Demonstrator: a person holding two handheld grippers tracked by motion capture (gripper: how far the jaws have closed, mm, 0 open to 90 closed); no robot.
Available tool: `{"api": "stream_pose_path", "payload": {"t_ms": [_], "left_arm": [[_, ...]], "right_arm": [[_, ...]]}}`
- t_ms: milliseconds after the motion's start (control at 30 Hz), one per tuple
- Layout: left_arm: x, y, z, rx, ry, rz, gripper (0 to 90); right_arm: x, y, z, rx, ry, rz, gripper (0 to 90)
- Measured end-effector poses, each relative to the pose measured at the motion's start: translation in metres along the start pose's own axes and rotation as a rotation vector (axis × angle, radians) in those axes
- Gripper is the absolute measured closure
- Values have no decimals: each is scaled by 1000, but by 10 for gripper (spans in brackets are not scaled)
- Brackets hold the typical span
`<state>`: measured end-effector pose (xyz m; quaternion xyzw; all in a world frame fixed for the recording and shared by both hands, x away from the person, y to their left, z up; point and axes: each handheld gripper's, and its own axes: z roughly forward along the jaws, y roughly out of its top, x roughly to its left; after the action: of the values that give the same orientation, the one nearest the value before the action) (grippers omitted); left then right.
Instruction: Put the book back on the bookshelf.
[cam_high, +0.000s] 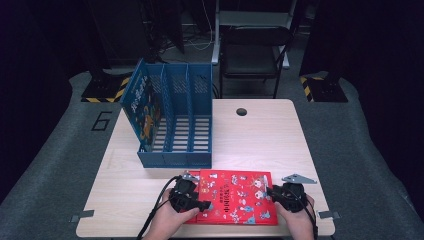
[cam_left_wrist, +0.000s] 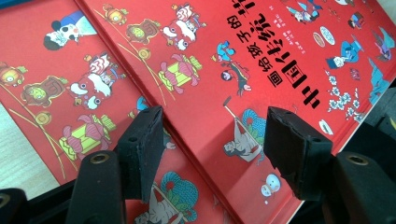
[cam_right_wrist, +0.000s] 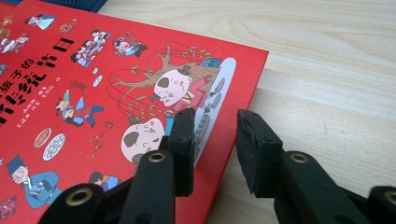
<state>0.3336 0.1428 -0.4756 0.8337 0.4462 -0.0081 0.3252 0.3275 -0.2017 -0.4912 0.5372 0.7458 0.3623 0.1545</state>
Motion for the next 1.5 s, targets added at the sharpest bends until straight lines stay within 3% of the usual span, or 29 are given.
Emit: {"api": "stream_pose_path", "payload": {"t_ms": [800, 867, 1000, 1067, 1133, 1233, 1433, 1500], "left_arm": [[0, 0, 1, -1, -21, -22, 307], [0, 0, 1, 0, -20, -21, 304], [-1, 0, 2, -6, -16, -22, 301], [-2, 0, 1, -4, -14, -21, 298], [-2, 0, 1, -2, -14, -22, 297], [-1, 0, 2, -8, -22, -25, 291], [-1, 0, 2, -9, -22, -29, 286], [-1, 0, 1, -6, -25, -30, 284]], "right_arm": [[4, 1, 0, 1, -47, -36, 782], [3, 1, 0, 1, -46, -55, 783], [3, 1, 0, 7, -45, -33, 791], [4, 1, 0, 6, -48, -40, 796], [5, 1, 1, 10, -24, -48, 900], [10, 2, 1, 14, -56, -89, 900], [7, 3, 2, 22, -38, -69, 900], [12, 3, 2, 25, -66, -107, 900]]}}
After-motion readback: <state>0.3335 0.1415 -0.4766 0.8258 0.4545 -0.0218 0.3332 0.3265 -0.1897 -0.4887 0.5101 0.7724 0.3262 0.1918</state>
